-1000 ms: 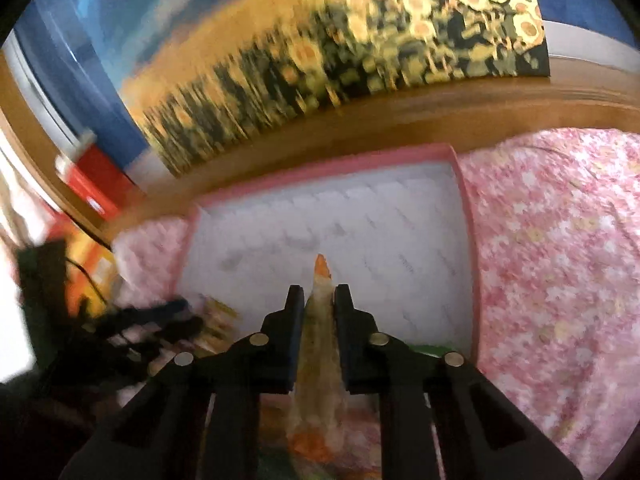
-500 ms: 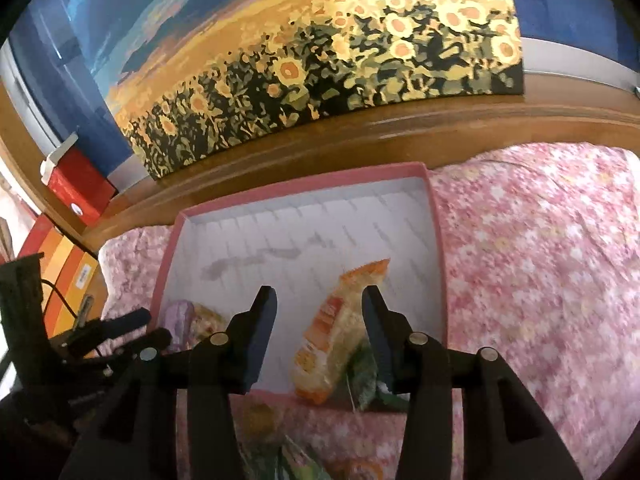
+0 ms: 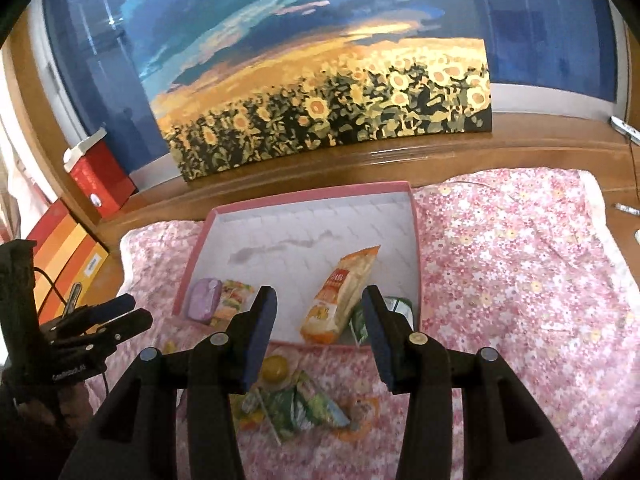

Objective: Organize snacks
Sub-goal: 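Withdraw both open tools from the tray toward the remaining snacks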

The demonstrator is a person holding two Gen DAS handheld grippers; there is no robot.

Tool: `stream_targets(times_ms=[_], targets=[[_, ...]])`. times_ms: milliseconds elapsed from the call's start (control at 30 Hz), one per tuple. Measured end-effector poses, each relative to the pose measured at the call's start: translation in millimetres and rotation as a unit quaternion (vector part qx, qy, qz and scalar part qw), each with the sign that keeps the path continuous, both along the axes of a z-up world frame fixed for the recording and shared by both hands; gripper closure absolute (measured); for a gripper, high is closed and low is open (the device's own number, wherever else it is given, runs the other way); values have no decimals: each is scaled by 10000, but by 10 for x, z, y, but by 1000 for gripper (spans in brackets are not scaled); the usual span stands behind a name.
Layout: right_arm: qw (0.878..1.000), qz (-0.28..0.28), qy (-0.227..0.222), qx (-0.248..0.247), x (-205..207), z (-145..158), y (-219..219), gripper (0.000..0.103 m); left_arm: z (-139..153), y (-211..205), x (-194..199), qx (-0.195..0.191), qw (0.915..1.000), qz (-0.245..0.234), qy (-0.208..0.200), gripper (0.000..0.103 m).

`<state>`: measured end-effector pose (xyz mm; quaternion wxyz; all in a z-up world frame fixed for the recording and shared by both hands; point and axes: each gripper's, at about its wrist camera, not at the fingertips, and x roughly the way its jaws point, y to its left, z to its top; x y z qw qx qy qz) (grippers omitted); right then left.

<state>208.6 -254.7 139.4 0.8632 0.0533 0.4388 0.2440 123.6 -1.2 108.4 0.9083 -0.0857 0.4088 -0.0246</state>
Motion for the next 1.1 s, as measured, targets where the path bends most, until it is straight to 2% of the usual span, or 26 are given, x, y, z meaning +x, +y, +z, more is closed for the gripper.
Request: stream_targets(times_ms=[333,567,900,1100], targets=[[9988,301,-374,131,-320,229,-23,57,171,25,-293,2,9994,136,-311,39],[9976,363,-547,221,-511,384,-71,57,198,99,-481,-285,9986,282,-339,39],[9992,262,-252,183,-752,312,-144,57,46,33,-718,-103,9998,194,-20,39],[9997,230,-21,97,-876,232,-154,57,-71,22,-838,-185,9995,122,203,39]])
